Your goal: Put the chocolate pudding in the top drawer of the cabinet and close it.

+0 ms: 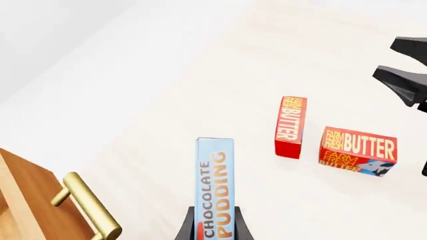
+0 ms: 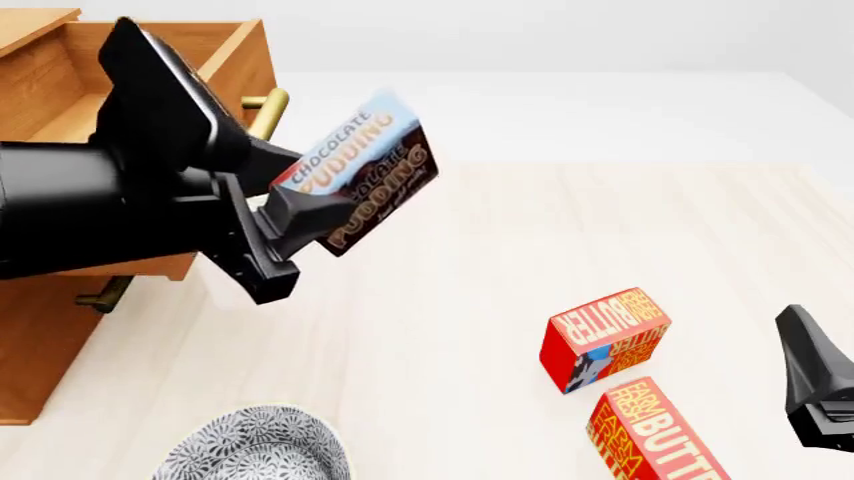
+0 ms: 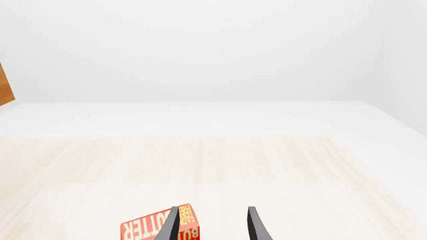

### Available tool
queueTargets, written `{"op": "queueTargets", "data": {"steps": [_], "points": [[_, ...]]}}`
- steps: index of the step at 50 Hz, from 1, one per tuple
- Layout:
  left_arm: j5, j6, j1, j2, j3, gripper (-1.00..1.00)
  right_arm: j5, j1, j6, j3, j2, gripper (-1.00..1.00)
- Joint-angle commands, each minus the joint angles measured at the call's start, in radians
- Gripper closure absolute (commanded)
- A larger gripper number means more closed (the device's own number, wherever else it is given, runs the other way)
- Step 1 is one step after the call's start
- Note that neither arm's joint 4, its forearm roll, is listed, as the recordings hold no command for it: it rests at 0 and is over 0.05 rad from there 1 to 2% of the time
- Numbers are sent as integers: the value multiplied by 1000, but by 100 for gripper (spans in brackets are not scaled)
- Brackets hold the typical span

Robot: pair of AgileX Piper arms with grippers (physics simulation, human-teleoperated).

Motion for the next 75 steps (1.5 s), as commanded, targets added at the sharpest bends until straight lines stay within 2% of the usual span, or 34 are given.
{"op": "queueTargets", "data": {"steps": [1,3,14,16,29,34,37,39,41,42,47,54,55,71,75], "points": [[58,25,-3,-51,-65,100,0,0,0,0,0,-100],[66,48,11,-73,-73,100,0,0,0,0,0,-100],[125,66,32,-103,-146,100,0,0,0,0,0,-100],[124,108,54,-131,-139,100,0,0,0,0,0,-100],[194,106,87,-163,-235,100,0,0,0,0,0,-100],[199,147,137,-205,-236,100,0,0,0,0,0,-100],[213,137,137,-199,-252,100,0,0,0,0,0,-100],[203,181,169,-232,-235,100,0,0,0,0,0,-100],[211,160,166,-218,-249,100,0,0,0,0,0,-100],[205,186,192,-237,-233,100,0,0,0,0,0,-100],[215,168,157,-218,-250,100,0,0,0,0,0,-100],[228,176,195,-227,-262,100,0,0,0,0,0,-100],[222,206,210,-241,-251,100,0,0,0,0,0,-100],[252,155,359,-225,-306,100,0,0,0,0,0,-100],[266,132,435,-232,-322,100,0,0,0,0,0,-100]]}}
